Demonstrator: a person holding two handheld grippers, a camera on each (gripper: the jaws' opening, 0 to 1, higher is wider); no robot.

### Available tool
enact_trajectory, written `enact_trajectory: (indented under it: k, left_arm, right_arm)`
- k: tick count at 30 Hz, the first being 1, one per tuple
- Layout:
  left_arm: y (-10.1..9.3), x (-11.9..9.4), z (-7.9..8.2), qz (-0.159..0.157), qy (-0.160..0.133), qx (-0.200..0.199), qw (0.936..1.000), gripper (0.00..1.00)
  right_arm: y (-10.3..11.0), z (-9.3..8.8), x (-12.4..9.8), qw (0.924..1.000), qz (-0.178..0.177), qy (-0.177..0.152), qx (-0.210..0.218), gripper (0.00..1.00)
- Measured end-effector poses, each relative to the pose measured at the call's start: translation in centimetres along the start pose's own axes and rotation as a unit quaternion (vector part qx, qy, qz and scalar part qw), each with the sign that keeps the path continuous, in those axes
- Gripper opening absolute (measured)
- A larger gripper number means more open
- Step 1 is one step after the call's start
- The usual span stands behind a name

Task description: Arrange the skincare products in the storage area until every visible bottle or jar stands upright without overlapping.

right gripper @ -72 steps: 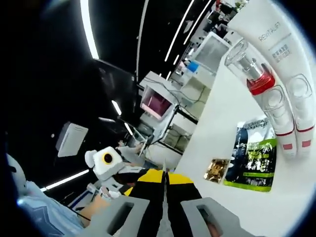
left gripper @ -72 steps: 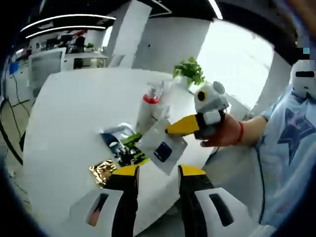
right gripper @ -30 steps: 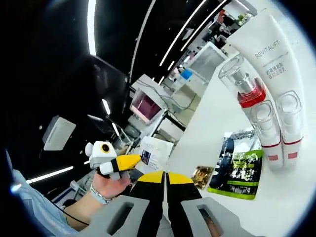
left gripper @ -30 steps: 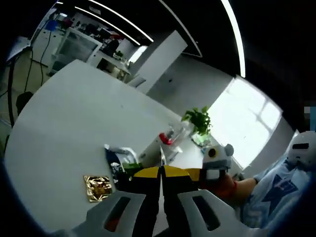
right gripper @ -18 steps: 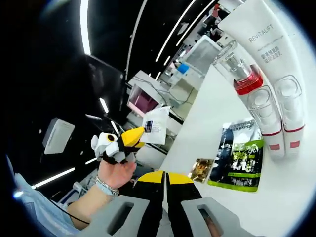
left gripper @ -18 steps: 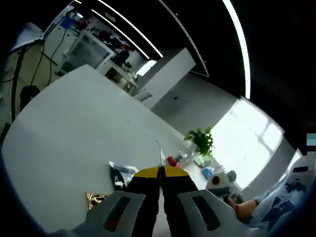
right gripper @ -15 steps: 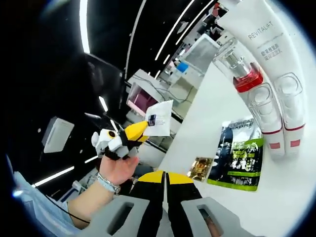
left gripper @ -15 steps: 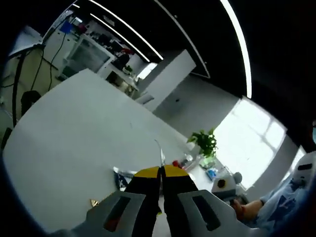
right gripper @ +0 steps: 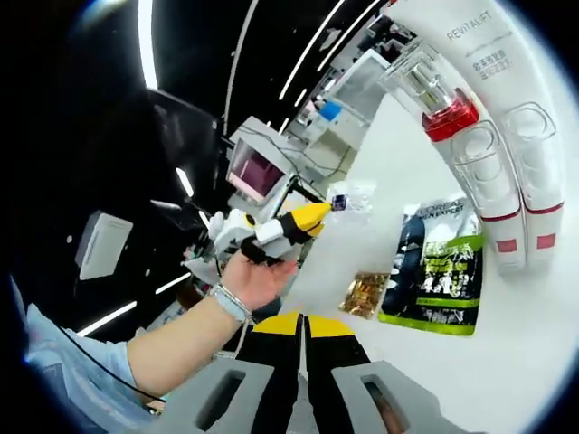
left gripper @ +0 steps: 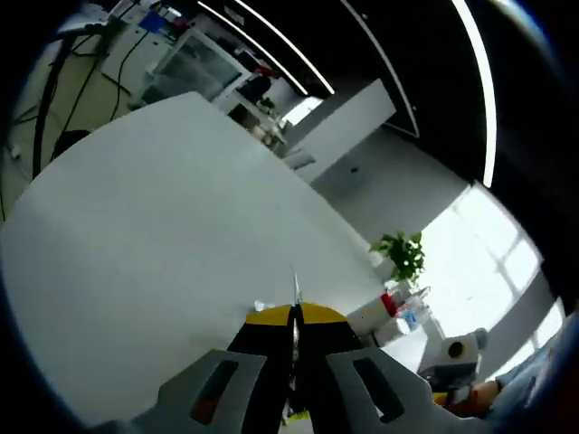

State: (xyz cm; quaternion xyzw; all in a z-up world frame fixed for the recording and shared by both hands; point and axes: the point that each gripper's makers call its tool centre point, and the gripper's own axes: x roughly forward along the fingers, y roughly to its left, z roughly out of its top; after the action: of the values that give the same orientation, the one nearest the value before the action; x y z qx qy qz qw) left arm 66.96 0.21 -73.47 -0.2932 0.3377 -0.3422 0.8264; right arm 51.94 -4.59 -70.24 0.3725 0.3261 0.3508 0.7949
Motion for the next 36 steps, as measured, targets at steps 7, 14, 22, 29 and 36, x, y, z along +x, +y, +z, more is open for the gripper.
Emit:
enact_trajectory:
  k: [7, 14, 22, 29, 36]
  left_arm:
    - [2.7, 0.7, -1.6, 0.040, 0.042, -0.003, 0.9983, 0.00]
    - [4.6, 1.0, -2.7, 0.088, 0.057, 0.021, 0.9943, 0.00]
    - [5.5, 1.3, -2.9, 0.124, 0.052, 0.052, 0.9896, 0.00]
    - [6.3, 1.2, -2.8, 0.145, 0.053, 0.073, 0.9853, 0.01]
    - [6.6, 1.2, -2.8, 0.153, 0.060, 0.083, 0.9828, 0.04]
  right_arm:
    - [-0.1, 0.0, 0.1, 1.0000, 0.000, 0.001, 0.004, 0.00]
    - [-0.2, -0.3, 0.2, 1.0000, -0.001, 0.006, 0.002, 0.00]
    - [-0.3, -0.2, 0.1, 1.0000, -0.002, 0.005, 0.007, 0.00]
    - [-0.3, -0.2, 0.1, 0.9999, -0.002, 0.005, 0.011, 0.00]
    - [-0.5, -0.3, 0.2, 0.9998, -0.005, 0.008, 0.016, 0.00]
